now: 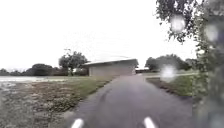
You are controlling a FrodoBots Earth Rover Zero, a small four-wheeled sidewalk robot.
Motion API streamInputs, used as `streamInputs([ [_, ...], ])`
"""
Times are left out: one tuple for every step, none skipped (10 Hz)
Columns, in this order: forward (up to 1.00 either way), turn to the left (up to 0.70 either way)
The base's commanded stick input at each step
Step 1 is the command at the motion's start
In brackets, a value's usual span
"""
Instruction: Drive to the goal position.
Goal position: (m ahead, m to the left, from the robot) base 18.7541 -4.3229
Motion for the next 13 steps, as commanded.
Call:
streamInputs([
  [0.85,0.0],
  [0.85,-0.31],
  [0.85,-0.34],
  [0.85,-0.34],
  [0.85,-0.23],
  [0.85,0.0],
  [0.85,-0.1],
  [0.85,-0.29],
  [0.85,-0.13],
  [0.85,-0.04],
  [0.85,0.0],
  [0.85,0.0],
  [0.85,0.0],
])
